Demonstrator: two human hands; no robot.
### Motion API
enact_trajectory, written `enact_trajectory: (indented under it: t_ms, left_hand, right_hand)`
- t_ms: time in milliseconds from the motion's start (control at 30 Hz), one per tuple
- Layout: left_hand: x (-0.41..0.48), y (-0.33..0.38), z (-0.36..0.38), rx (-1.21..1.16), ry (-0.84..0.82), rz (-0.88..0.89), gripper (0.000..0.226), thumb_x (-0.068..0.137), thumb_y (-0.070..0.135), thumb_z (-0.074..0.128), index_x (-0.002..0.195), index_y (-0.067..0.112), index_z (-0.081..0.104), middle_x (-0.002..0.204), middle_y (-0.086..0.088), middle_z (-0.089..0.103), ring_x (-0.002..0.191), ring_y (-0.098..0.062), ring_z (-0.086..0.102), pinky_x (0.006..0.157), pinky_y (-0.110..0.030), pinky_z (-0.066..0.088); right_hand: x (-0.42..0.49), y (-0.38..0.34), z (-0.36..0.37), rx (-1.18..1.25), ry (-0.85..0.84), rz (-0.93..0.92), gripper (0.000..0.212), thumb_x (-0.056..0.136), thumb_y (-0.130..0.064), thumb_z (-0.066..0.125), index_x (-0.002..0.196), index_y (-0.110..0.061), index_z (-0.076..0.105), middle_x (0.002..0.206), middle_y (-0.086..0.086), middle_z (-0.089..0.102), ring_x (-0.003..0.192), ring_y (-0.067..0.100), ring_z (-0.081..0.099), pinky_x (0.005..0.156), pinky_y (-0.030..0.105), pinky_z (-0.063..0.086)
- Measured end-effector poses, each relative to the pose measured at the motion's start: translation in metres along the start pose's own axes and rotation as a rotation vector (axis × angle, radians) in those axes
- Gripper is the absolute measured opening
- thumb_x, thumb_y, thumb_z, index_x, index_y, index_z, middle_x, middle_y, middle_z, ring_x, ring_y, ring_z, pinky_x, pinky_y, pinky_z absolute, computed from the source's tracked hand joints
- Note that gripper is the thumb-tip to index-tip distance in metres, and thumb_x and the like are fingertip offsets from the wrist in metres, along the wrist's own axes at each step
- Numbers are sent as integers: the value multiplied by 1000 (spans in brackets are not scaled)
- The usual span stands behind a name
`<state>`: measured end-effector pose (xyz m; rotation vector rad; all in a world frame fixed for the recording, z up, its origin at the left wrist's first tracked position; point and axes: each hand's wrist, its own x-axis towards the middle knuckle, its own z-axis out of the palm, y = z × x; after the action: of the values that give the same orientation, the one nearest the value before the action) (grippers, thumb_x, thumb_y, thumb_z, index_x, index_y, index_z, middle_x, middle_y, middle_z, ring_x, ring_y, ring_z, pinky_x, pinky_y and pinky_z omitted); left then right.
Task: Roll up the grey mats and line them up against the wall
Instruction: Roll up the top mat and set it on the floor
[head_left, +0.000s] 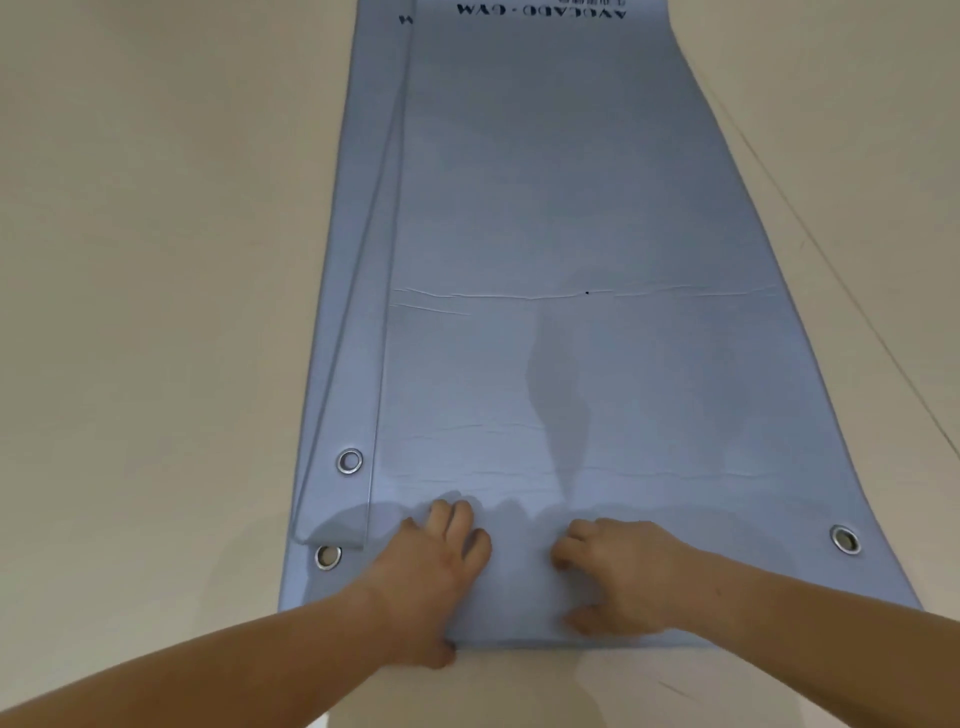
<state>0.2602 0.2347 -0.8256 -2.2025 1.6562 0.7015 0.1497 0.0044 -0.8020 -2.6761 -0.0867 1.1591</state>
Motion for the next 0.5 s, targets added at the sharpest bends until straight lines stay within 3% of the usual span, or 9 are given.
enact_trajectory:
  t_ms: [100, 200, 267, 333, 400, 500]
  left_hand:
    - [-5, 7, 4, 11, -44, -29, 100, 71, 61, 73, 142, 7, 28, 159, -24, 11, 144, -45, 19, 104, -54, 42]
    - [-12, 2, -6, -80, -94, -17, 86, 72, 57, 70, 137, 11, 38, 165, -22, 7, 152, -43, 13, 112, -51, 39]
    - [-15, -9, -14, -206, -137, 22, 74, 75, 56, 67, 134, 16, 46, 164, -18, 20, 152, -38, 19, 113, -44, 40]
    - [-19, -24, -25, -342, -142, 47, 53, 79, 57, 63, 119, 23, 54, 136, -2, 48, 133, -30, 45, 101, -38, 48]
    - [-23, -34, -39, -498, -156, 36, 38, 84, 56, 62, 112, 29, 60, 116, 11, 54, 109, -19, 58, 93, -36, 52]
    - [-26, -45, -69, -596, -124, -7, 23, 95, 44, 61, 117, 37, 63, 113, 15, 57, 98, -8, 59, 93, -31, 50]
  right_hand:
    - [-1, 1, 12, 24, 82, -1, 86, 65, -83, 69, 132, -33, 48, 131, -6, 49, 121, 21, 49, 98, 35, 39]
    - [-6, -4, 12, -80, 95, -33, 89, 65, -80, 71, 134, -30, 47, 133, -4, 45, 122, 22, 45, 99, 38, 37]
    - [-10, -5, 14, -84, 156, -29, 76, 73, -74, 66, 131, -28, 50, 131, -2, 46, 119, 24, 46, 96, 38, 40]
    - [-16, -4, 18, -60, 259, -84, 60, 75, -69, 61, 119, -29, 58, 120, -2, 53, 108, 25, 53, 86, 37, 45]
    - [-23, -2, 24, -86, 407, -157, 43, 73, -64, 59, 98, -28, 61, 96, -4, 59, 86, 25, 61, 68, 36, 49]
    - [-34, -4, 35, -42, 647, -205, 19, 84, -47, 59, 85, -27, 58, 80, -6, 57, 69, 22, 59, 54, 34, 48]
